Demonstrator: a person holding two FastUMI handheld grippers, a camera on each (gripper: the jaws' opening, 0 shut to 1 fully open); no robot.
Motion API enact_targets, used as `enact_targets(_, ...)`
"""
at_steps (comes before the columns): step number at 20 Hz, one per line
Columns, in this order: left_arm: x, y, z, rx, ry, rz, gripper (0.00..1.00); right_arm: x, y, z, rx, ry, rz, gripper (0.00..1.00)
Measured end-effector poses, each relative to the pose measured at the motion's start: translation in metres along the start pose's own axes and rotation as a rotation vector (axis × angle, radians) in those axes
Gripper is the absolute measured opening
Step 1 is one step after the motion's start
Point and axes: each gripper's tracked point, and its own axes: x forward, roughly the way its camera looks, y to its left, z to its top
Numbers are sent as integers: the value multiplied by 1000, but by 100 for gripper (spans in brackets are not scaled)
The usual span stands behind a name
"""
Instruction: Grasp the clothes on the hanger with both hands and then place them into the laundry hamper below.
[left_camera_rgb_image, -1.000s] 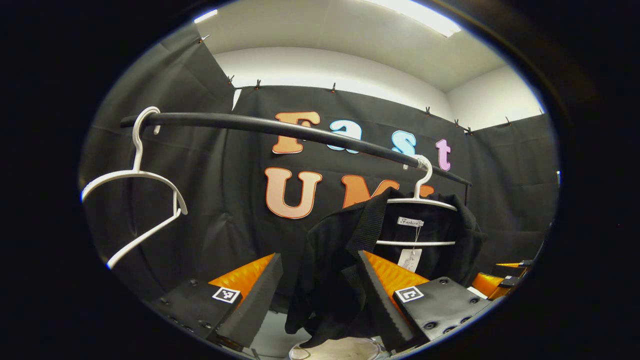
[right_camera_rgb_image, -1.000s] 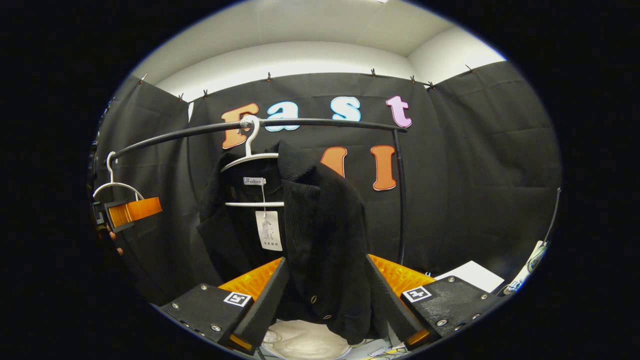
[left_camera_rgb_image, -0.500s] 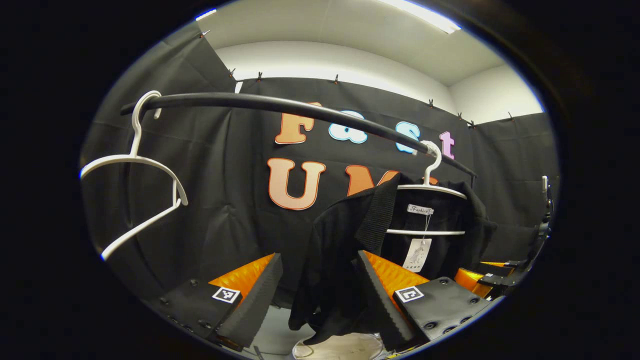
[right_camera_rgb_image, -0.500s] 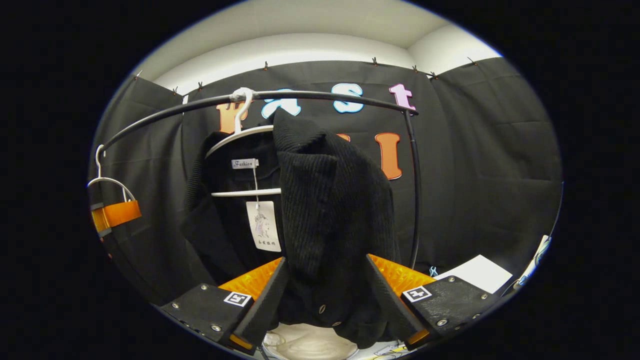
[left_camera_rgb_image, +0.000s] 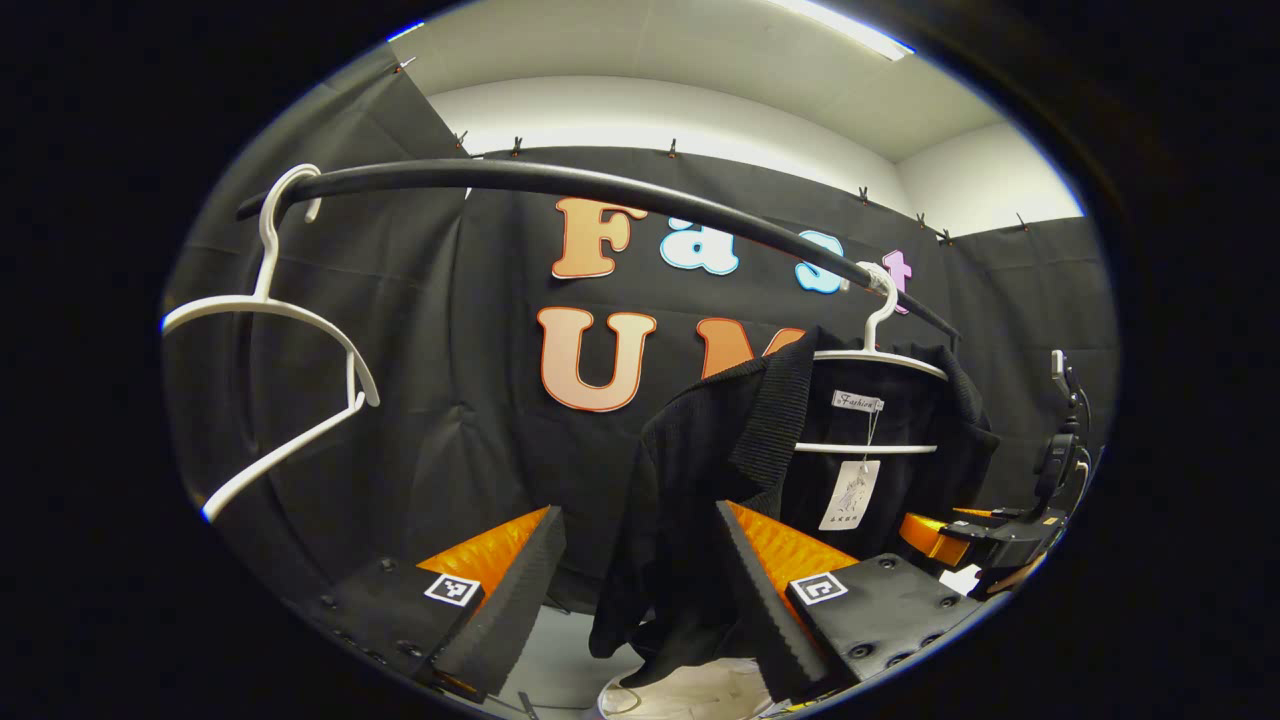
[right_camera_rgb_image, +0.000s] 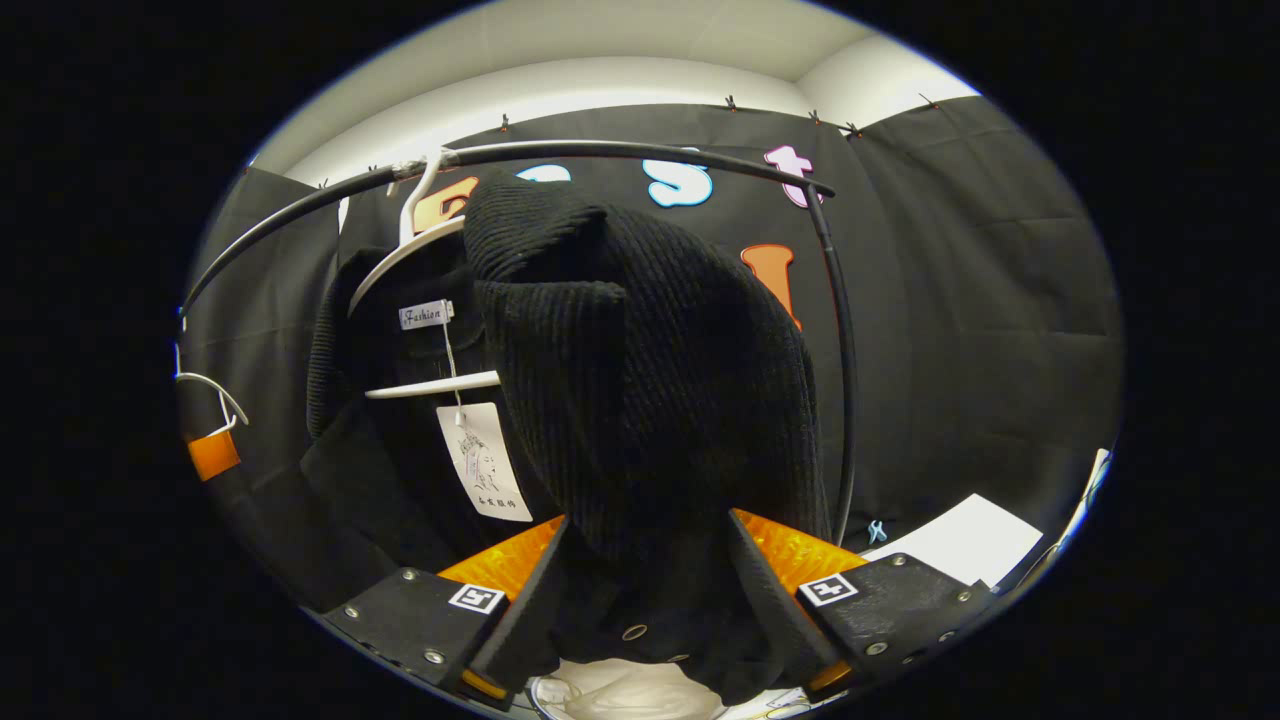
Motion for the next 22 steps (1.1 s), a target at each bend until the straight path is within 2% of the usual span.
enact_targets(2,6,-5,-1,2,6,-9,93,5,-4,-1,6,1,5,86)
enact_targets(3,7,-9,-3,2,10,-14,93,7,-6,-2,8,3,7,82)
enact_targets(5,12,-21,-7,1,20,-29,93,4,-10,-1,12,0,16,54)
enact_targets(7,14,-31,-8,0,23,-38,93,-1,-13,4,8,-6,26,54)
enact_targets(8,15,-36,-9,-2,24,-37,93,-4,-16,6,6,-5,32,30)
enact_targets(9,13,-41,-9,-8,22,-38,93,-8,-18,7,7,-2,39,25)
enact_targets(10,14,-47,-7,-16,17,-42,94,-11,-19,8,8,2,47,24)
enact_targets(12,16,-58,-5,-20,6,-51,97,-18,-22,8,9,13,67,14)
enact_targets(17,23,-84,-17,-40,3,-66,94,-39,-29,15,-14,15,98,7)
enact_targets(19,27,-91,-22,-42,5,-63,97,-45,-32,16,-15,18,106,4)
enact_targets(20,30,-94,-24,-42,2,-61,94,-47,-34,17,-16,17,107,3)
enact_targets(22,35,-100,-26,-38,-4,-57,94,-50,-37,20,-22,17,110,2)
